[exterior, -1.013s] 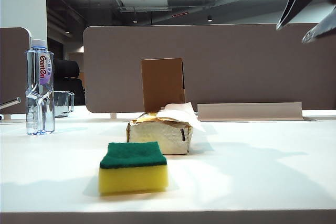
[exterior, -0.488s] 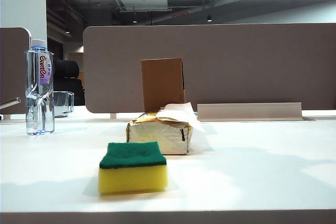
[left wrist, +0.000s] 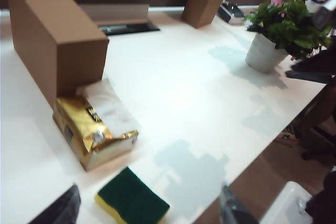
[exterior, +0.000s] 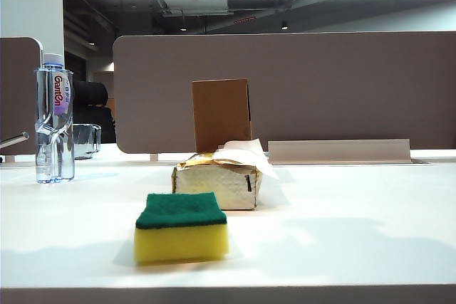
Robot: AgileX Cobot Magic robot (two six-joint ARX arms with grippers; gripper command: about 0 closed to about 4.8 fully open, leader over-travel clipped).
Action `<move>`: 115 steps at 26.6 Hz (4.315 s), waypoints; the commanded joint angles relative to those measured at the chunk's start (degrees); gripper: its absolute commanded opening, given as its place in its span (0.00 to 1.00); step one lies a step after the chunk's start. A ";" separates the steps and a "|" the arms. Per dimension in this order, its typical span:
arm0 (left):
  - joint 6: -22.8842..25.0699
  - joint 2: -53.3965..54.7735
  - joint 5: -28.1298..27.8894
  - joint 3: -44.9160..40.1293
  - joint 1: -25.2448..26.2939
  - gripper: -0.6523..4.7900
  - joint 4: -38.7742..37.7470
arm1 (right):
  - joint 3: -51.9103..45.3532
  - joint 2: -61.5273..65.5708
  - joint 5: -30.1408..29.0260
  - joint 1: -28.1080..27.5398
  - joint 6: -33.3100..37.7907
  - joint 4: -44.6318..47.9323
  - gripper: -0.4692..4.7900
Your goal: Move the sponge from right to left to wipe the table, avoiding obstacles on the table, and finally reaching the bottle of mineral water.
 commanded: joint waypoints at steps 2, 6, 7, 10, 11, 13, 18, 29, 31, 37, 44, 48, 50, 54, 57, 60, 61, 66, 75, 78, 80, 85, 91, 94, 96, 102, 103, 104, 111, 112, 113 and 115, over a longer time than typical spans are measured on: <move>0.31 -0.04 0.42 0.33 -0.07 0.75 -4.63 | 0.26 -4.52 0.90 0.00 0.52 -5.75 0.61; 0.31 -0.07 0.17 0.33 -0.07 0.75 -9.31 | 0.26 -8.52 0.87 0.00 1.05 -10.03 0.61; 0.31 -0.07 -0.04 0.33 -0.07 0.75 -10.38 | 0.26 -9.55 0.87 0.00 1.05 -11.10 0.61; 0.33 -0.07 -0.22 0.33 -0.07 0.75 -13.70 | 0.39 -12.11 0.92 0.00 1.05 -14.60 0.61; 0.33 -0.07 -0.24 0.33 -0.07 0.75 -15.08 | 0.48 -12.41 0.83 0.07 1.07 -16.11 0.61; 0.42 -0.07 -0.28 0.31 -0.07 0.75 -17.00 | 0.48 -12.85 0.68 0.44 1.11 -16.46 0.61; 3.96 -0.02 -2.69 0.26 -0.17 0.75 -20.20 | 0.50 -13.53 0.68 0.90 2.32 -16.46 0.61; 5.79 7.74 -2.99 0.26 -6.51 0.82 -18.18 | 0.48 -13.55 0.66 1.11 2.34 -16.46 0.61; 6.75 10.05 -4.22 0.26 -6.99 0.82 -17.16 | 0.50 -13.57 0.66 1.11 2.36 -16.46 0.61; 6.71 19.34 -5.62 0.26 -7.08 1.00 -13.40 | 0.48 -13.57 0.66 1.11 2.34 -16.46 0.61; 6.25 26.21 -5.35 0.24 -7.15 1.00 -8.37 | 0.48 -13.57 0.68 1.11 2.34 -16.46 0.61; 6.14 30.45 -5.20 0.24 -8.74 1.00 -5.18 | 0.48 -13.57 0.70 1.11 2.34 -16.46 0.61; 6.08 31.52 -5.25 0.24 -9.94 1.00 -4.59 | 0.48 -13.57 0.70 1.11 2.34 -16.46 0.61; 4.42 34.64 -8.13 0.24 -15.91 1.00 -0.81 | 0.48 -13.57 0.72 1.09 2.34 -16.46 0.61; 1.90 37.31 -10.29 0.15 -19.41 1.00 3.43 | 0.48 -13.57 0.68 1.11 2.34 -16.46 0.61; 0.02 41.22 -10.34 0.15 -21.53 1.00 6.51 | 0.48 -13.92 0.68 1.11 2.34 -16.46 0.61; 0.00 42.25 -10.32 0.15 -21.81 1.00 7.04 | 0.48 -13.92 0.66 1.11 2.34 -16.46 0.61; -0.87 49.37 -10.58 0.15 -24.61 1.00 8.83 | 0.48 -14.01 0.68 1.11 2.34 -16.46 0.61; -1.29 56.74 -10.82 0.13 -25.09 1.00 11.34 | 0.48 -14.32 0.68 1.11 2.34 -16.46 0.61; -1.29 58.45 -11.19 0.13 -25.16 1.00 11.85 | 0.48 -14.29 0.68 1.11 2.34 -16.46 0.61; -1.29 59.49 -11.21 0.13 -25.27 1.00 12.41 | 0.48 -14.29 0.70 1.11 2.34 -16.46 0.61; -2.78 61.16 -10.43 0.13 -26.25 1.00 15.89 | 0.48 -14.27 0.74 1.09 2.34 -16.46 0.61; -3.26 63.30 -10.49 0.13 -27.74 1.00 17.73 | 0.48 -14.27 0.85 1.09 2.34 -16.46 0.61; -3.72 64.22 -10.73 0.13 -28.00 1.00 17.86 | 0.48 -14.25 0.85 1.09 2.34 -16.46 0.61; -4.26 64.81 -10.75 0.13 -28.02 1.00 18.23 | 0.48 -14.25 0.85 1.09 2.34 -16.46 0.61; -4.26 65.35 -14.43 0.13 -28.39 1.00 18.73 | 0.48 -14.25 0.92 1.09 2.34 -16.44 0.61; -4.26 65.35 -14.82 0.13 -28.39 0.99 18.67 | 0.48 -14.25 0.94 1.09 2.34 -16.44 0.61; -4.26 65.35 -14.84 0.13 -28.50 0.90 18.64 | 0.48 -14.25 0.94 1.07 2.34 -16.44 0.61; -4.26 66.07 -15.58 0.13 -29.38 0.50 16.70 | 0.48 -14.25 1.33 1.09 2.34 -16.44 0.61; -4.26 66.18 -15.61 0.13 -29.38 0.50 16.39 | 0.48 -14.25 1.33 1.09 2.34 -16.44 0.61; -4.26 66.18 -15.67 0.13 -29.38 0.50 16.28 | 0.48 -14.25 1.33 1.09 2.34 -16.44 0.61; -4.26 66.18 -15.69 0.13 -29.38 0.27 16.09 | 0.48 -14.25 1.33 1.09 2.34 -16.44 0.61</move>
